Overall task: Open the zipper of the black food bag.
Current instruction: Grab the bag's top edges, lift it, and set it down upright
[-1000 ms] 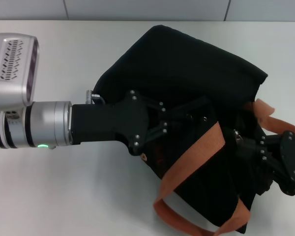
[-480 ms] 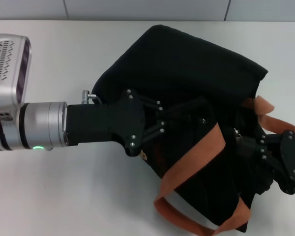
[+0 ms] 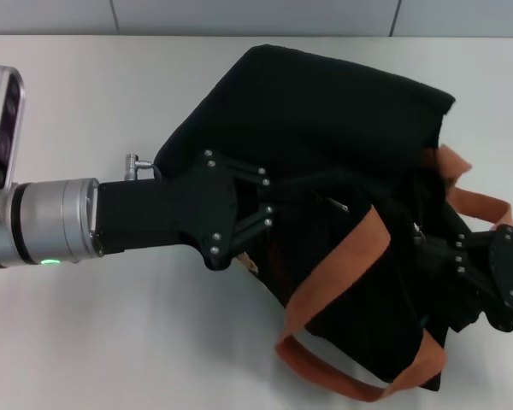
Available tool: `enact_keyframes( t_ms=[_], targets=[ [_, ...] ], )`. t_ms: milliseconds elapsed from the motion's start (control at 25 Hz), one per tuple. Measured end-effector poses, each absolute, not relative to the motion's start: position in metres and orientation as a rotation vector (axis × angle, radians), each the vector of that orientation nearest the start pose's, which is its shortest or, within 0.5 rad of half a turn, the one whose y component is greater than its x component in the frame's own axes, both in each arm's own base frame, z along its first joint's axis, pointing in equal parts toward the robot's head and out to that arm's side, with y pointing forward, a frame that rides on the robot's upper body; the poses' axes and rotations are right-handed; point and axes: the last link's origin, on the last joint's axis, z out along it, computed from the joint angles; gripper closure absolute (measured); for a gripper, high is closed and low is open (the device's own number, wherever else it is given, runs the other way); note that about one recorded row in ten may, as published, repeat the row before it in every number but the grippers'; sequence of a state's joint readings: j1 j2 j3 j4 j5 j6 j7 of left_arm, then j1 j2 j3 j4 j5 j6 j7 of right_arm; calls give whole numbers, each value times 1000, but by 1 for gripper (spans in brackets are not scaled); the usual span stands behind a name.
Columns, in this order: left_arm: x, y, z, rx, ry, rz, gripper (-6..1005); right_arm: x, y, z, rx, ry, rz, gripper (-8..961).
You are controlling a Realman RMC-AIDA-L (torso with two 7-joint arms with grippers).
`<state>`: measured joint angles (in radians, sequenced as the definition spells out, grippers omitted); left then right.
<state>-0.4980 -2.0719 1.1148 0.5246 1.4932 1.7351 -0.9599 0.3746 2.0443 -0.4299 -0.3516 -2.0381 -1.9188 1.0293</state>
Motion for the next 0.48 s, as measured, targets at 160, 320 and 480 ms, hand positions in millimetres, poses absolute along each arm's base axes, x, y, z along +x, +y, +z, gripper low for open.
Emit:
enact_keyframes(
  t_ms=[160, 320, 480],
  targets=[
    [-211, 291, -26, -2780, -14, -1188, 908, 296, 231, -1, -2651, 592, 1191, 954],
    [-214, 293, -22, -2746, -27, -1193, 908, 304, 231, -4, -2683, 623, 1102, 954],
    [-220, 293, -14, -2695, -46, -1204, 908, 316, 233, -6, -2696, 683, 986, 954]
  ],
)
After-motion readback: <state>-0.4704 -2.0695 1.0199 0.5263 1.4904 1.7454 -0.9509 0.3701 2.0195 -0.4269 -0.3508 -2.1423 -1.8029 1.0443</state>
